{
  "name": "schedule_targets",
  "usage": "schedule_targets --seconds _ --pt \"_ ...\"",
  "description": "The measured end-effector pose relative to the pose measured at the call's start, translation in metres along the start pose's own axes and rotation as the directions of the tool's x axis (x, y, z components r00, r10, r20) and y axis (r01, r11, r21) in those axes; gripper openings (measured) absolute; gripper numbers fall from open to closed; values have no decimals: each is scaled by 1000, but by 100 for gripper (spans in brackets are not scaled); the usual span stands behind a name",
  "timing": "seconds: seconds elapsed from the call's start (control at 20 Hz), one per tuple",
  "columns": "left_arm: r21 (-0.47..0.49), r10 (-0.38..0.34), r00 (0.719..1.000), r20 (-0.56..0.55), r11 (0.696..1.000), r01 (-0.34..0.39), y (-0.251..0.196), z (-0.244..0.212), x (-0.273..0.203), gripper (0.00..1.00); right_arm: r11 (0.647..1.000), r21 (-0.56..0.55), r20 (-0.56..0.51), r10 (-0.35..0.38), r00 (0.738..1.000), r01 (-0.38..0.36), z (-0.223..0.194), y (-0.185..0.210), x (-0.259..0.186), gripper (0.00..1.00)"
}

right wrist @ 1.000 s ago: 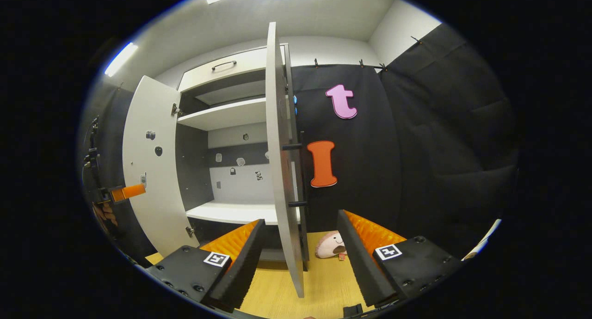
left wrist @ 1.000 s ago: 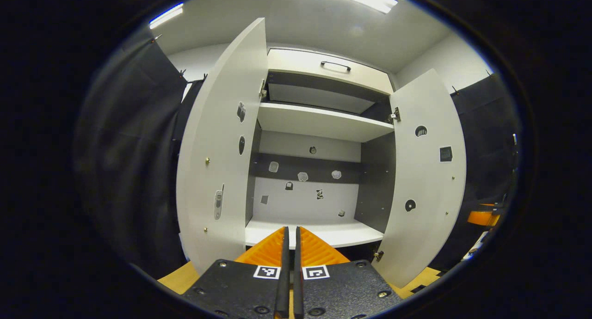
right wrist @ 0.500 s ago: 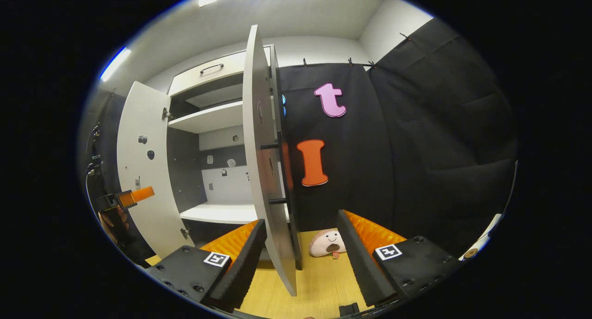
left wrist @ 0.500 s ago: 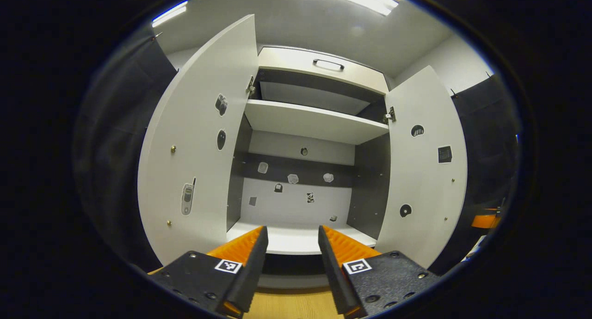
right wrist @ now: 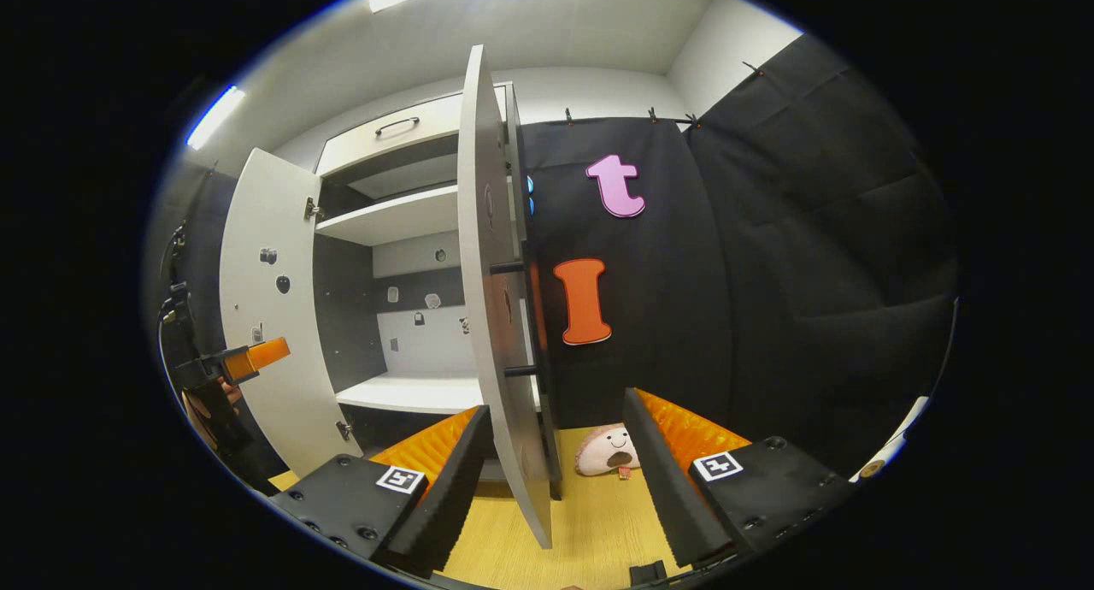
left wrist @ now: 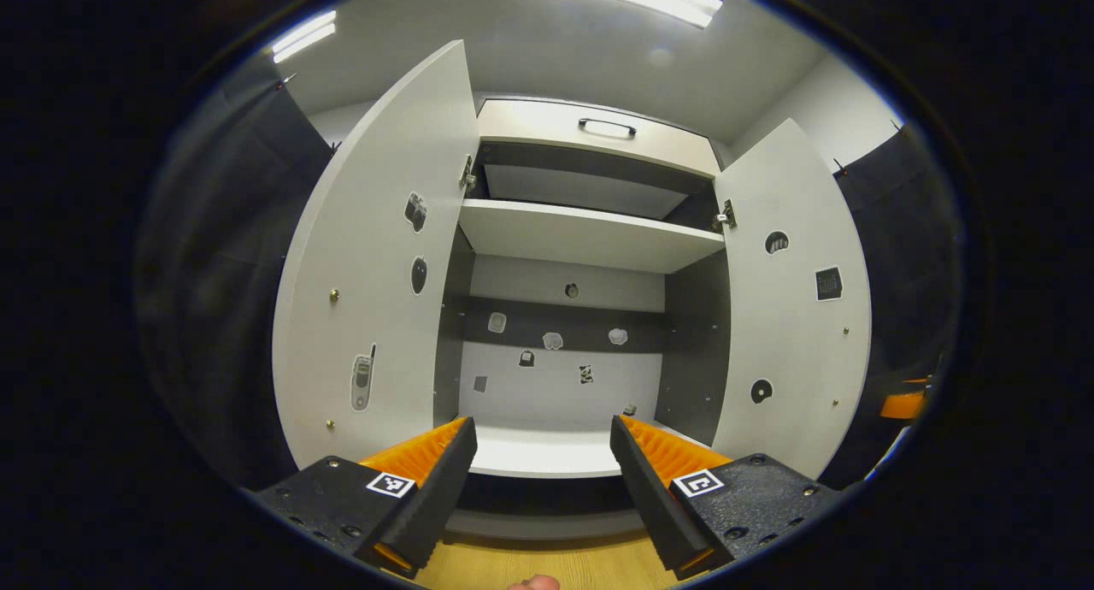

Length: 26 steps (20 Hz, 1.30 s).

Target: Open the right door of the double-door shoe cabinet with the right hand, and open the left door with the left hand.

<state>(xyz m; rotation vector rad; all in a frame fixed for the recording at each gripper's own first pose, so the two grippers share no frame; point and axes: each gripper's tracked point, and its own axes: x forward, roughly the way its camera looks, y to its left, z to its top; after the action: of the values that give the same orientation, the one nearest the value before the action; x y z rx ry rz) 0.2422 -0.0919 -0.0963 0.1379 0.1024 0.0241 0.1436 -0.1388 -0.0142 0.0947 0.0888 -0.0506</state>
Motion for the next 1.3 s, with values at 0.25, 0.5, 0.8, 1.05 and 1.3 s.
schedule_targets --seconds 0.25,0.5,0.8,1.05,1.3 --pt "5 -4 1000 -2 1000 4 1 -1 -3 94 1000 -2 -2 7 1000 -7 1 6 0 89" --pt "10 -6 1000 12 1000 6 3 2 -3 94 1000 -3 0 12 1000 -12 1 10 -1 89" --pt "9 -3 1000 17 1000 3 5 4 -5 94 1000 -2 -1 12 1000 -12 0 11 -2 98" --pt "9 -6 1000 15 1000 5 5 3 -5 94 1000 -1 -2 12 1000 -12 0 11 -2 89" --pt "12 -10 1000 13 1000 10 4 3 -5 94 1000 -1 -4 11 1000 -11 -1 11 -1 89"
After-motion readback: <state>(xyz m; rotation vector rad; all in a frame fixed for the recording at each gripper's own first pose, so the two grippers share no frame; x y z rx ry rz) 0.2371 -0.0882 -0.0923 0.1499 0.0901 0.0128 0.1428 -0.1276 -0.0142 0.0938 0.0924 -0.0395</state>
